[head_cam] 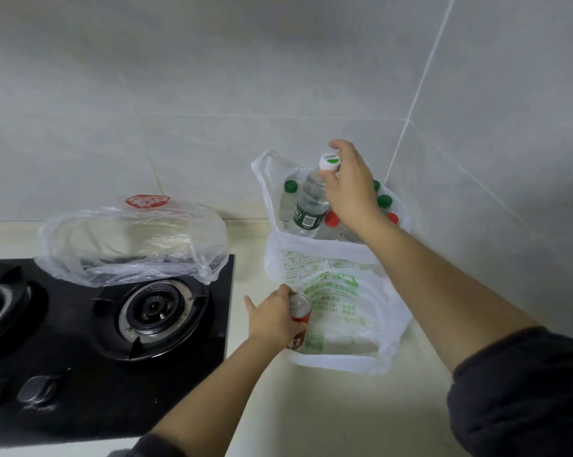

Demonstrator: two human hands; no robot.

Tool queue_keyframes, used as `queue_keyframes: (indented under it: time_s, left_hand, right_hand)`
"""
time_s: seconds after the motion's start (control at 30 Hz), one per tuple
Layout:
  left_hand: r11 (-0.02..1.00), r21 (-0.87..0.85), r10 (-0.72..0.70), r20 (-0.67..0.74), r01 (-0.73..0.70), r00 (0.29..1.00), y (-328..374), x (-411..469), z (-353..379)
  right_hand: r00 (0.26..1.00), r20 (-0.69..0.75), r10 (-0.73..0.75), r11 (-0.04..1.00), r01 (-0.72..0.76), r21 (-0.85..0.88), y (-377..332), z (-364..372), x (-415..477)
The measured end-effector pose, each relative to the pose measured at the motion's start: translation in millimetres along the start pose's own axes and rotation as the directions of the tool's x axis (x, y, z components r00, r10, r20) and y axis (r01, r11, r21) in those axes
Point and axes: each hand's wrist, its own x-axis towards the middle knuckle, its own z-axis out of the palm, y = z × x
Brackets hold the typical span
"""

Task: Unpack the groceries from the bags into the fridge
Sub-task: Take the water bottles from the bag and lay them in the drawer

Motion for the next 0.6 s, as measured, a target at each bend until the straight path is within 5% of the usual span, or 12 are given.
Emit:
queue_keyframes:
  time_s: [0.27, 0.6]
  left_hand:
    - [0.974, -0.165, 0.130, -0.159, -0.156, 0.979, 30, -23, -46]
    - [0.929, -0.232, 0.190, -0.371, -0.289, 0.909, 19, -118, -128]
  right_hand:
    - [0.987, -0.074, -0.143, 0.988, 0.146, 0.041, -37, -77, -36]
    - [0.961, 0.095, -0.261, 0.965, 0.255, 0.067, -53, -103, -114]
